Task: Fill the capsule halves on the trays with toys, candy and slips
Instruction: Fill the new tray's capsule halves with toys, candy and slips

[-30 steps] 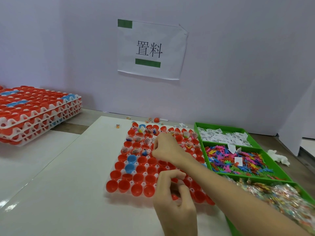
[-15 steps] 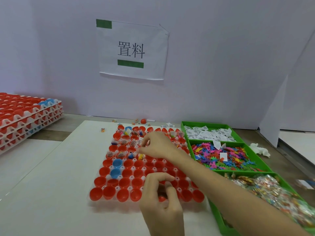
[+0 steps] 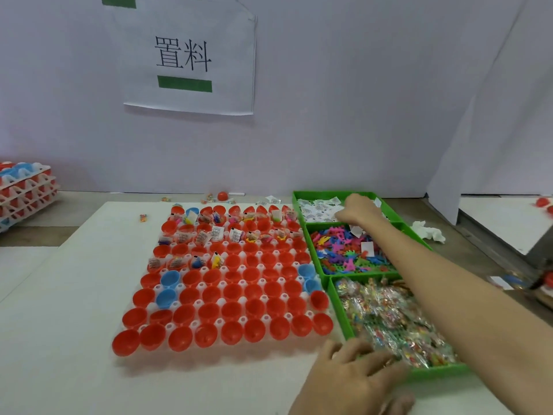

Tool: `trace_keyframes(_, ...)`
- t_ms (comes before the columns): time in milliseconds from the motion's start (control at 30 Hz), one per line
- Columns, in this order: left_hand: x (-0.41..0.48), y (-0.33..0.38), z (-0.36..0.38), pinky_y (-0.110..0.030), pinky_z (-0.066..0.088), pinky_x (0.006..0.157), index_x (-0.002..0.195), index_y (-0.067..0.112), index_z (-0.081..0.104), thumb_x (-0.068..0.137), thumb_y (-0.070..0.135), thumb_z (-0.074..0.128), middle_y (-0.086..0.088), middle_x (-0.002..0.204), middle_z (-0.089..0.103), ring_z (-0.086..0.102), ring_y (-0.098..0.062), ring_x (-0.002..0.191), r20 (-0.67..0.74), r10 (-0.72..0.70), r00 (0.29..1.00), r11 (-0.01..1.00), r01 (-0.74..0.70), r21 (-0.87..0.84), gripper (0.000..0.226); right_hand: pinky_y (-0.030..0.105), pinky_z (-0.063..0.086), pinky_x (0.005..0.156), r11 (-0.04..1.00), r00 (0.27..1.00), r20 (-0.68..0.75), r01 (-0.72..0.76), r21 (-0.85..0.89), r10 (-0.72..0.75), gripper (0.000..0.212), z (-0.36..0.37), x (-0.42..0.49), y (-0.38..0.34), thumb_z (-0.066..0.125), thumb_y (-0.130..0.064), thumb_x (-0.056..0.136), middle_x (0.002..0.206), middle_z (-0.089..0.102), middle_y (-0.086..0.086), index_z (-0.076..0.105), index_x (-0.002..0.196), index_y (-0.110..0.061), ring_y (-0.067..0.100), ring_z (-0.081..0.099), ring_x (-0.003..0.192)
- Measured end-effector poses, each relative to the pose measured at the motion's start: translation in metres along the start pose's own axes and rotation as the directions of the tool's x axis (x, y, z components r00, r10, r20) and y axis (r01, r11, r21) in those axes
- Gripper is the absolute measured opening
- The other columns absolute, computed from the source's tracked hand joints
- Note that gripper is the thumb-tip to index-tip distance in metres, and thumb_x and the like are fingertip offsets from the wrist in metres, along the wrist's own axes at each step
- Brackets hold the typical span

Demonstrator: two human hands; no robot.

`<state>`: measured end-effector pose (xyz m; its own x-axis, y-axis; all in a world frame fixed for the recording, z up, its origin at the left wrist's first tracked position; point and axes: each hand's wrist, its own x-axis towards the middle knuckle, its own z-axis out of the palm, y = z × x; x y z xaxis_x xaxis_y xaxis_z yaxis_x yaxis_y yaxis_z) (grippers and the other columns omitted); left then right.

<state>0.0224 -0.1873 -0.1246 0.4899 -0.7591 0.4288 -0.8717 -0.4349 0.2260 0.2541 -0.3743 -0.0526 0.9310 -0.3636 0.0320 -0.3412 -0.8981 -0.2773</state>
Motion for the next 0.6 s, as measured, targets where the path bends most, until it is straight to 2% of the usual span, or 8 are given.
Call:
trace_keyframes(33, 0.000, 0.001, 0.001, -0.012, 0.050, 0.078, 0.107, 0.055, 0.069, 0.099, 0.056, 0.030, 0.037, 0.106, 0.067, 0.061, 0.010, 0.100, 0.033, -0.009, 0.999, 1.000, 0.009, -0.015, 0.040, 0.028, 0.038, 0.056, 1.000, 1.000, 0.019, -0.012, -0.005, 0.012, 0.029, 0.002, 0.003, 0.003, 0.060, -0.009, 0.087, 0.066, 0.044, 0.003, 0.041, 0.064, -0.012, 0.021, 0.048, 0.063)
trace_keyframes(100, 0.000, 0.001, 0.001, -0.013, 0.051, 0.077, 0.108, 0.053, 0.069, 0.095, 0.058, 0.033, 0.035, 0.103, 0.068, 0.062, 0.008, 0.099, 0.071, -0.005, 0.997, 0.998, 0.009, -0.056, 0.038, 0.029, 0.042, 0.060, 1.000, 1.000, -0.011, -0.026, -0.007, 0.026, 0.029, 0.005, 0.006, 0.009, 0.060, -0.004, 0.086, 0.065, 0.044, 0.003, 0.042, 0.064, -0.011, 0.022, 0.050, 0.065)
trace_keyframes(200, 0.000, 0.001, -0.001, -0.014, 0.051, 0.076, 0.106, 0.050, 0.070, 0.094, 0.056, 0.037, 0.032, 0.100, 0.069, 0.063, 0.006, 0.096, 0.070, 0.006, 0.998, 0.998, -0.001, -0.069, 0.036, 0.034, 0.050, 0.071, 1.000, 0.997, -0.078, -0.028, -0.006, 0.027, 0.010, 0.006, 0.007, 0.012, 0.059, 0.000, 0.084, 0.077, 0.062, 0.007, 0.063, 0.076, -0.006, 0.026, 0.061, 0.078)
trace_keyframes(300, 0.000, 0.000, -0.001, -0.013, 0.052, 0.072, 0.103, 0.045, 0.072, 0.090, 0.050, 0.043, 0.028, 0.098, 0.069, 0.064, 0.004, 0.092, 0.036, 0.021, 0.999, 0.999, -0.019, -0.043, 0.032, 0.040, 0.057, 0.084, 0.999, 0.994, -0.095, -0.042, 0.030, 0.044, 0.018, 0.006, 0.008, 0.017, 0.059, -0.001, 0.083, 0.095, 0.072, 0.010, 0.073, 0.094, -0.004, 0.028, 0.067, 0.090)
trace_keyframes(433, 0.001, 0.000, -0.001, -0.017, 0.054, 0.066, 0.098, 0.035, 0.076, 0.083, 0.033, 0.051, 0.020, 0.090, 0.072, 0.066, -0.004, 0.083, -0.051, 0.044, 0.998, 0.994, -0.048, -0.097, 0.029, 0.039, 0.057, 0.083, 0.997, 0.990, -0.130, -0.041, 0.065, 0.050, 0.019, 0.003, 0.007, 0.020, 0.057, -0.006, 0.091, 0.099, 0.073, 0.011, 0.074, 0.099, -0.004, 0.029, 0.068, 0.091)
trace_keyframes(533, 0.002, 0.001, -0.001, -0.018, 0.054, 0.066, 0.096, 0.029, 0.077, 0.085, 0.025, 0.053, 0.016, 0.087, 0.072, 0.067, -0.007, 0.080, -0.169, 0.036, 0.985, 0.993, -0.055, -0.106, 0.026, 0.036, 0.053, 0.080, 0.997, 0.982, -0.181, -0.036, 0.068, 0.048, 0.019, 0.001, 0.006, 0.022, 0.056, -0.010, 0.093, 0.094, 0.073, 0.010, 0.074, 0.090, -0.004, 0.028, 0.067, 0.087)
trace_keyframes(600, 0.002, 0.001, -0.001, -0.019, 0.055, 0.070, 0.097, 0.025, 0.076, 0.087, 0.021, 0.055, 0.012, 0.089, 0.073, 0.068, -0.010, 0.082, -0.259, 0.012, 0.966, 0.992, -0.045, -0.121, 0.023, 0.039, 0.049, 0.087, 0.995, 0.969, -0.243, -0.020, 0.095, 0.042, 0.023, 0.000, 0.006, 0.024, 0.053, -0.011, 0.096, 0.089, 0.073, 0.010, 0.071, 0.082, -0.004, 0.029, 0.065, 0.086)
